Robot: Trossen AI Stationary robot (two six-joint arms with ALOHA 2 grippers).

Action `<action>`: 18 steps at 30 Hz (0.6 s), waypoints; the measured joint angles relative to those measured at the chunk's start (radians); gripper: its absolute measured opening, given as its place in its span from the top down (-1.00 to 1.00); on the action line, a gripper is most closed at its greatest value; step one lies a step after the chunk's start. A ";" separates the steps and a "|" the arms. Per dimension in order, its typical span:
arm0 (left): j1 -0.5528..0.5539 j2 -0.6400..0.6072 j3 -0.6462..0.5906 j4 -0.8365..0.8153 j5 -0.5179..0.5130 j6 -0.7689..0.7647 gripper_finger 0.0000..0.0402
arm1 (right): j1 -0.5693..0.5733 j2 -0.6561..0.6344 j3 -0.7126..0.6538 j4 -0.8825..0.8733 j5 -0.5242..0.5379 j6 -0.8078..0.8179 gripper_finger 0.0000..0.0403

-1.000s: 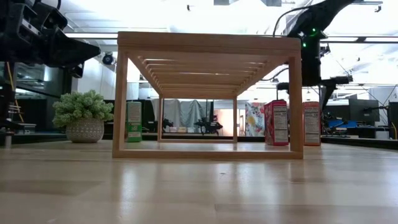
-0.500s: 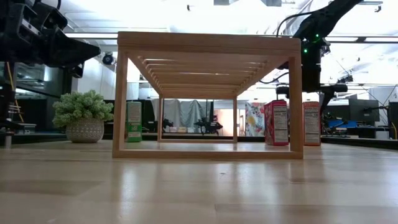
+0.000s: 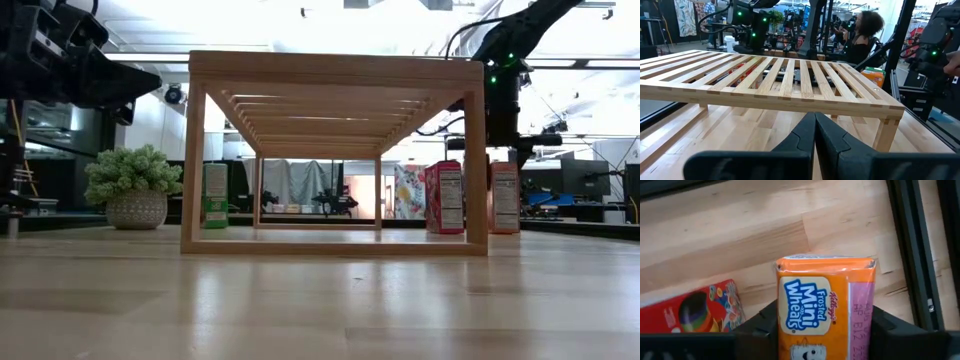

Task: Stack cereal on shelf
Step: Put the top orange cereal box on the shelf

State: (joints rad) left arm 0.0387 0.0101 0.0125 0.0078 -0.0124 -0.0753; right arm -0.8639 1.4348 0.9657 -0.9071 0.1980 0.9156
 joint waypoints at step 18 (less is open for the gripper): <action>0.000 0.000 0.000 0.000 0.000 0.000 1.00 | 0.160 -0.150 0.628 -0.193 -0.005 -0.218 0.36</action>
State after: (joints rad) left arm 0.0387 0.0101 0.0127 0.0078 -0.0123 -0.0751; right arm -0.7040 1.2850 1.5935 -1.1000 0.1933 0.6975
